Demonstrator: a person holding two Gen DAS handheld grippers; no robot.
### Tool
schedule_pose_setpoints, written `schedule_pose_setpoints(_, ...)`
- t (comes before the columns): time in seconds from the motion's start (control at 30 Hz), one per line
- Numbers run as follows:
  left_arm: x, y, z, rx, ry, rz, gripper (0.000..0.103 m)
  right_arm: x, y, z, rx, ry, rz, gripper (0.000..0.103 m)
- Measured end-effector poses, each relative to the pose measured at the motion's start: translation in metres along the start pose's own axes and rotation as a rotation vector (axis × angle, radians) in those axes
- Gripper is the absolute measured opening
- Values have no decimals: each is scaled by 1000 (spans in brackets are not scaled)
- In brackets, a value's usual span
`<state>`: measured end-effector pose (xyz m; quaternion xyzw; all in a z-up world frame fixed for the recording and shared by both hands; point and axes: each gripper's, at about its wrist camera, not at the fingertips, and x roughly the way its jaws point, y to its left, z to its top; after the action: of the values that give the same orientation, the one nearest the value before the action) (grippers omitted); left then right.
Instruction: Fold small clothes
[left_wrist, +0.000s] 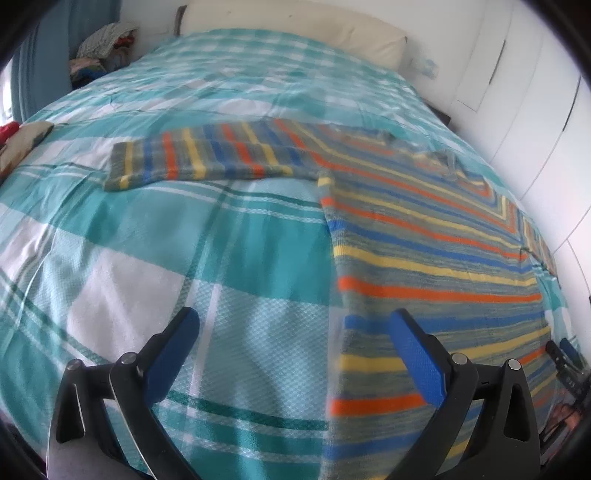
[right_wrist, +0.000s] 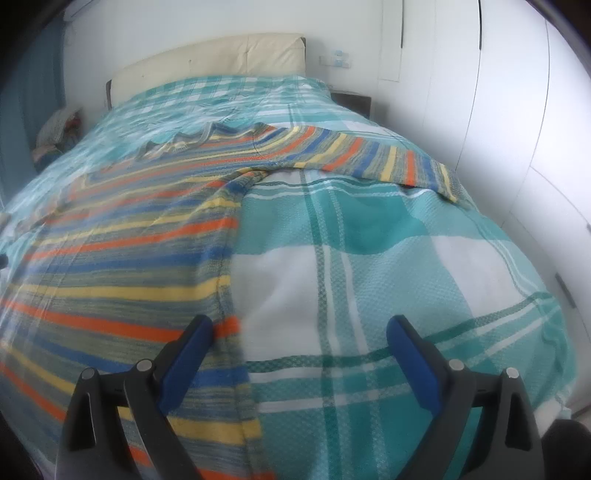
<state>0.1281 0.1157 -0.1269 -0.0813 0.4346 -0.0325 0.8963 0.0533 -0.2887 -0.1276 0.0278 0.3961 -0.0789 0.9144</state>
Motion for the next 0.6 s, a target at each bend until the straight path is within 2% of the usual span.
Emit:
schedule_pose_setpoints(0.3, 4, -16, -6, 102, 6, 73, 102, 0, 5, -1, -26, 0, -26, 94)
schedule_pose_setpoints(0.6, 4, -10, -6, 70, 12, 84, 102, 0, 9, -2, -54, -2, -48, 94)
